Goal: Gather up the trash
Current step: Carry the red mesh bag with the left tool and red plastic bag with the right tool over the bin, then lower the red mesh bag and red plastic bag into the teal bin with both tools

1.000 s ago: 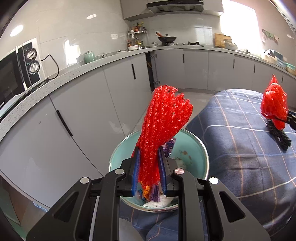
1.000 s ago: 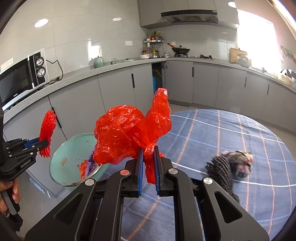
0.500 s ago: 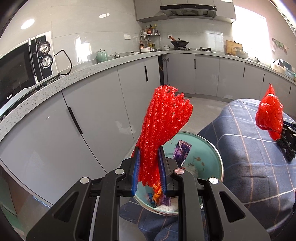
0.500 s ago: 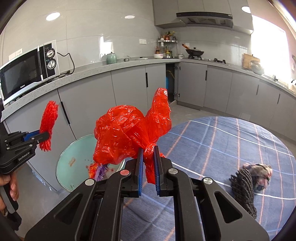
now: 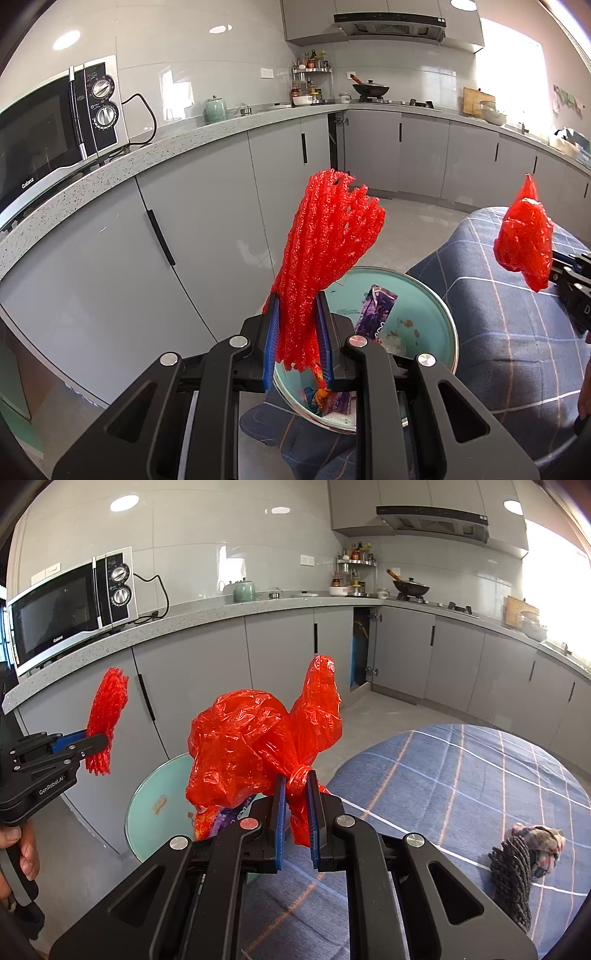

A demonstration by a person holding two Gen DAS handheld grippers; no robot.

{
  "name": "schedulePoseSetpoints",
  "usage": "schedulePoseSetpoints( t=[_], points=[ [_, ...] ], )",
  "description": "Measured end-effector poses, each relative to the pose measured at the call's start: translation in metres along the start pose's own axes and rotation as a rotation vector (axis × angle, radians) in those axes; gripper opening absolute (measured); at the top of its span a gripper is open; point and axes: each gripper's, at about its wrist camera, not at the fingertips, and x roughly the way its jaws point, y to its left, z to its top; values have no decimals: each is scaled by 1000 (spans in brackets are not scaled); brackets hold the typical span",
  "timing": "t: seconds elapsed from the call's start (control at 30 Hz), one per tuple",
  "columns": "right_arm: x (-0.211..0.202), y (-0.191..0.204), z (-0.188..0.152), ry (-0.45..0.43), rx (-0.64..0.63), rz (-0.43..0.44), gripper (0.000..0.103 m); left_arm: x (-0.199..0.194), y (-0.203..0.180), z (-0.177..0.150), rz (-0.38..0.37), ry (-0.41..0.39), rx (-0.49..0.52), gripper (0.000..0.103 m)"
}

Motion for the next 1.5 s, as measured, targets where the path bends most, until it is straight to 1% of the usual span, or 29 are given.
schedulePoseSetpoints(
  t=[0.5, 1.5],
  points=[
    [16, 18, 4, 17, -41, 37, 11, 10, 11, 1, 17, 15, -27, 19],
    [28, 35, 6, 31, -87, 79, 11, 22, 8, -2, -5, 34, -19, 19]
  ],
)
